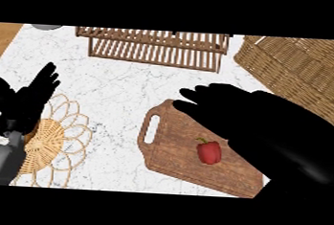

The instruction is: Pick the bell pepper from the cutting board and place it in the basket

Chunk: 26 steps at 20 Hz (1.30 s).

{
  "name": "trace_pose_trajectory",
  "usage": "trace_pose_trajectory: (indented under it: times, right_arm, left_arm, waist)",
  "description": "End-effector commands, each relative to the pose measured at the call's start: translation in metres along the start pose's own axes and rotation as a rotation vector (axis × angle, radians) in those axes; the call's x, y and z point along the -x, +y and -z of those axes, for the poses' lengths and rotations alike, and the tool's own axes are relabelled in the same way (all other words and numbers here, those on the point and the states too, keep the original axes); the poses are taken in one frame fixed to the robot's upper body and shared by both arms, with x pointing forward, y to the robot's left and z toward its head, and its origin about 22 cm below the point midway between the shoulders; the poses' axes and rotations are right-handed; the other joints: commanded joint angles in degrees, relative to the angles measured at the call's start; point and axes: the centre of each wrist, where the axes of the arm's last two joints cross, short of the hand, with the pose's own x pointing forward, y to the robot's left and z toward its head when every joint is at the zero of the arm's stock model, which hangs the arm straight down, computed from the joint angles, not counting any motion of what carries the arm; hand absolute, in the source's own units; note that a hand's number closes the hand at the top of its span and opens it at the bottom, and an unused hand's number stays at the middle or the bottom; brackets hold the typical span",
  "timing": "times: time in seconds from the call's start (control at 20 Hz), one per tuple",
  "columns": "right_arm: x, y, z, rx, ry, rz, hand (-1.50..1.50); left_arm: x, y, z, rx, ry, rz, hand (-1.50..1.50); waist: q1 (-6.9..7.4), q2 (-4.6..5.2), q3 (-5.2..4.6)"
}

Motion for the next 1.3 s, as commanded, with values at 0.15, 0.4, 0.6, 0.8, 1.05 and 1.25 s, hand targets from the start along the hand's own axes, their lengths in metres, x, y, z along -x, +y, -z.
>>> trace_pose_trajectory:
  times: [0.15,0.4,0.6,0.8,1.05,1.25]
  right_arm:
    - [0.014,0.024,-0.044,0.037,0.028,0.050,-1.50]
    - [0.032,0.051,-0.034,0.049,0.025,0.066,-1.50]
    - [0.058,0.069,-0.029,0.090,0.006,0.052,-1.50]
    - [0.063,0.109,0.016,0.128,-0.006,0.097,-1.50]
    - [0.065,0.148,0.043,0.145,-0.035,0.188,-1.50]
    - [0.092,0.163,0.053,0.074,0.043,0.116,-1.50]
  left_arm:
    - [0.019,0.000,0.005,0.026,0.002,-0.010,0.00]
    - [0.020,-0.016,0.002,0.009,-0.027,0.017,0.00]
    - [-0.010,0.000,0.005,0.021,-0.015,-0.005,0.00]
    - [-0.005,0.003,-0.007,0.042,-0.009,0.000,0.00]
    - [0.012,-0.007,-0.015,0.016,-0.010,0.016,0.00]
    - [-0.014,-0.018,0.005,0.024,-0.019,-0.009,0.00]
  waist:
    - [0.76,0.36,0.05]
    - [1.26,0.56,0.11]
    - [1.54,0.63,0.19]
    - [2.18,0.62,0.15]
    - [1.52,0.41,0.08]
    - [1.26,0.44,0.07]
